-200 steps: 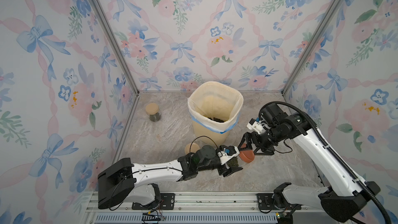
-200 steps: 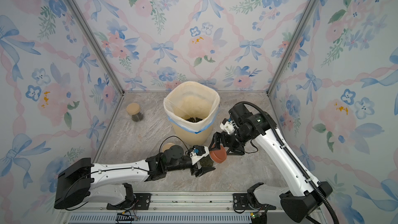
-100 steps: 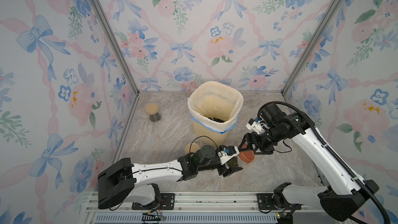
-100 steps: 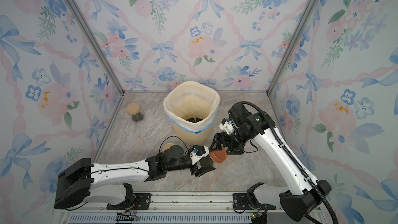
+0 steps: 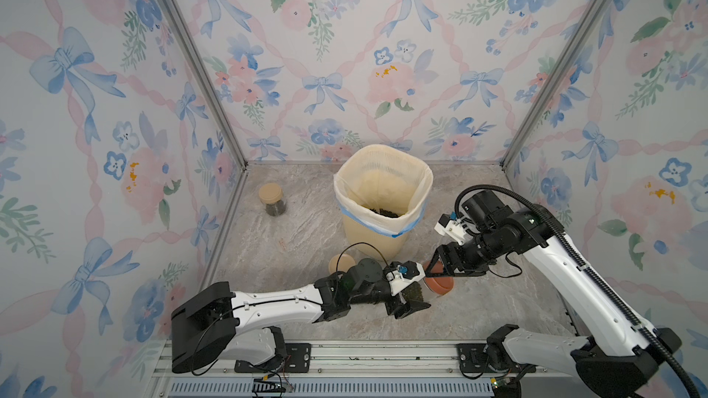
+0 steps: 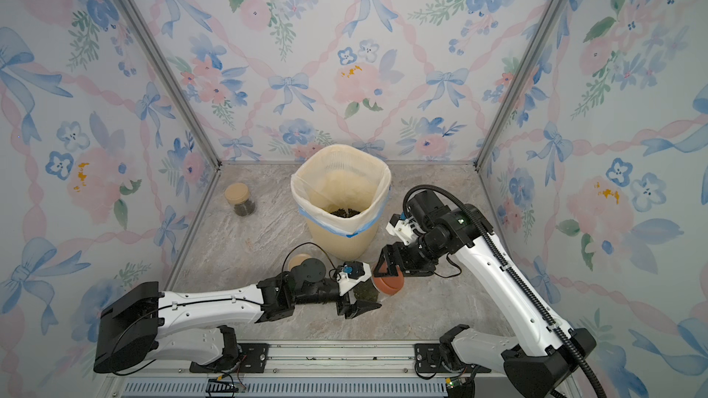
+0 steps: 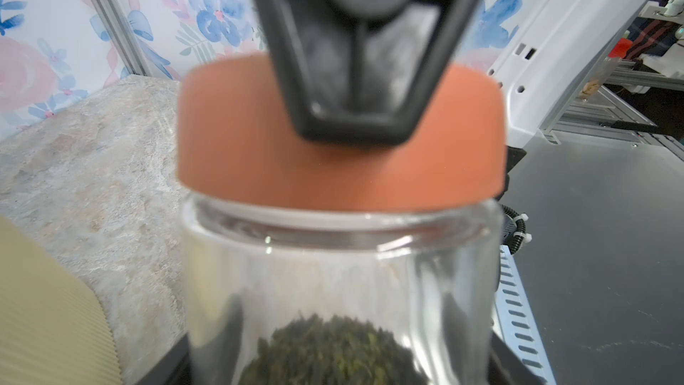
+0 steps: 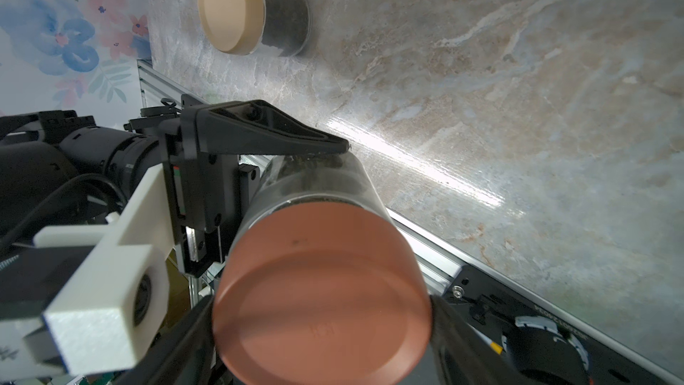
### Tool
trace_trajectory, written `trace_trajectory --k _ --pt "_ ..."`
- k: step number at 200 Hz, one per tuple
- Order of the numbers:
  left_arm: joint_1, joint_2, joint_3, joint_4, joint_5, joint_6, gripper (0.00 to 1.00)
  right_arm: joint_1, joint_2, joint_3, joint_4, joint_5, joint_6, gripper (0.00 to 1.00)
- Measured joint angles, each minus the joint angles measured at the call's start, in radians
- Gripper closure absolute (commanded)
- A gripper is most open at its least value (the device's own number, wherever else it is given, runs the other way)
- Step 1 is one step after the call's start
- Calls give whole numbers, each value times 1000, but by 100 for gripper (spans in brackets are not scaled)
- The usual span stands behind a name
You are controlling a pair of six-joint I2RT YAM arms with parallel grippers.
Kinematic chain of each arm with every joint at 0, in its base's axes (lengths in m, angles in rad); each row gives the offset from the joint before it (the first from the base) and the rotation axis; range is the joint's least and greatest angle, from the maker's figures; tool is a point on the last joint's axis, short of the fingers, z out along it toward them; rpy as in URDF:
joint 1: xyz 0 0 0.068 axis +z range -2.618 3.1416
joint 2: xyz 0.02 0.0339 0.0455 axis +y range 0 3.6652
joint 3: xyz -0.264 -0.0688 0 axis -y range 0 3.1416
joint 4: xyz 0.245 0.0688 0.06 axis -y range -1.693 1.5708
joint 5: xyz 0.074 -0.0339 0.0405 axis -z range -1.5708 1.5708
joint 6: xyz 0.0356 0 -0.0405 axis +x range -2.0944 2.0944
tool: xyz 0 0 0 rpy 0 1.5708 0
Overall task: Empty moldy tea leaves from jars
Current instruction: Unscrew the lid from the jar.
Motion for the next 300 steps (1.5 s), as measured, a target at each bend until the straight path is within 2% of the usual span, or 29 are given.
trace_trajectory --k 193,269,300 --pt "4 -101 -13 -15 59 -41 57 0 -96 2 41 -91 -171 20" --pt "4 -148 -35 -8 58 -52 57 -10 -126 2 64 -129 -174 22" --pt "5 -153 -37 -8 53 -52 57 -47 -130 2 60 -130 -174 22"
